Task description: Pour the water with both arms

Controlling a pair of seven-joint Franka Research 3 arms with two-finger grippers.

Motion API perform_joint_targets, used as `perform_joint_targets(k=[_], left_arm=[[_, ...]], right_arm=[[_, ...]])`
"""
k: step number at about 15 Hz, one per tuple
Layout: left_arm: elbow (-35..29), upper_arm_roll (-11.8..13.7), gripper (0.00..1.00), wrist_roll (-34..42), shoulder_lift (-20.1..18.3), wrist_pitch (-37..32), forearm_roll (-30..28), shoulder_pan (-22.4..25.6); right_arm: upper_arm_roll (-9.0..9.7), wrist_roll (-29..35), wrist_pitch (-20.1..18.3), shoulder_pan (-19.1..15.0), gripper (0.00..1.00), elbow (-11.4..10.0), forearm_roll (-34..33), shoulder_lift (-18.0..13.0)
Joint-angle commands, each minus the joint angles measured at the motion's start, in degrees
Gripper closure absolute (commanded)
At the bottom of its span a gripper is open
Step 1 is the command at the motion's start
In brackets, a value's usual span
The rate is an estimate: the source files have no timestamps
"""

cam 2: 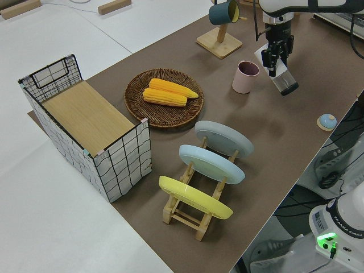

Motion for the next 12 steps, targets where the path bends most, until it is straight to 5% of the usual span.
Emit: perform_joint_targets(k=[1,12], left_arm=[[1.3,0.1,1.0,0.0,-0.7,-2.2,-0.8,0.2],[1.3,0.0,1.0,0.0,-0.5,-1.7,-0.8,0.2]], right_arm=[[0.54,-0.6,0.1,-1.1,0.009,-0.5,1.4,-0.7],[0.54,-0.6,0.1,-1.1,0.009,-0.5,1.4,-0.7]])
